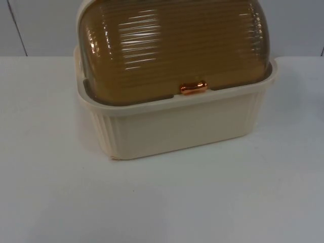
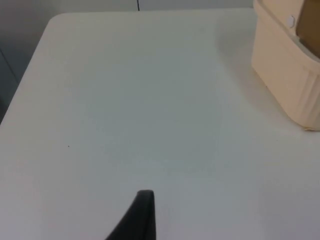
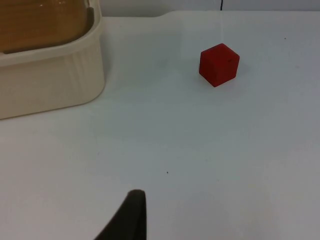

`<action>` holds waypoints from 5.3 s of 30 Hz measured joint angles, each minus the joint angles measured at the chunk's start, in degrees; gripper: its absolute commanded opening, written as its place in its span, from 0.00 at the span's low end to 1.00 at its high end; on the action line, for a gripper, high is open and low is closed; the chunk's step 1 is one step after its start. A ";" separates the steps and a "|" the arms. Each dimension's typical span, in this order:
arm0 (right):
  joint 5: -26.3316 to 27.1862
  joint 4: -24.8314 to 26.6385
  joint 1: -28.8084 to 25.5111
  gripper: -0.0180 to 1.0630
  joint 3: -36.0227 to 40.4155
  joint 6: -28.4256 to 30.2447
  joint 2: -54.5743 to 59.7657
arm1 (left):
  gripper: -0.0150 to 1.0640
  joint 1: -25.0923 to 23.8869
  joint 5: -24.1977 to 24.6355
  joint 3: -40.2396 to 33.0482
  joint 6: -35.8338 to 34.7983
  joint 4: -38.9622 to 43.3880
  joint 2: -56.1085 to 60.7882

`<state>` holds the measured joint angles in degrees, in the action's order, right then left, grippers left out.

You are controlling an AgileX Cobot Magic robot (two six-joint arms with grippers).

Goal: Open the box lid with the left hand, place the block into the box with the right hand, then close the box lid with the left hand.

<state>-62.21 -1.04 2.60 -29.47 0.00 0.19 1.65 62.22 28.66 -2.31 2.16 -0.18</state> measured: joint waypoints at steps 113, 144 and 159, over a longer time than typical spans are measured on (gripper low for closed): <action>24.57 -3.37 0.00 0.99 -26.50 -1.06 51.18 | 0.99 51.88 -31.29 37.64 7.87 27.61 -91.40; 25.49 -5.98 0.00 0.99 -26.50 -0.68 51.77 | 0.99 56.79 -23.88 37.67 -32.83 84.06 -108.42; 25.58 -5.98 0.00 0.99 -26.50 -0.68 51.77 | 0.49 55.46 -22.81 37.67 -35.21 81.57 -110.55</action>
<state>-36.63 -7.02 2.60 -55.97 -0.68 51.95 57.11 39.41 66.33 -37.53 83.73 -110.73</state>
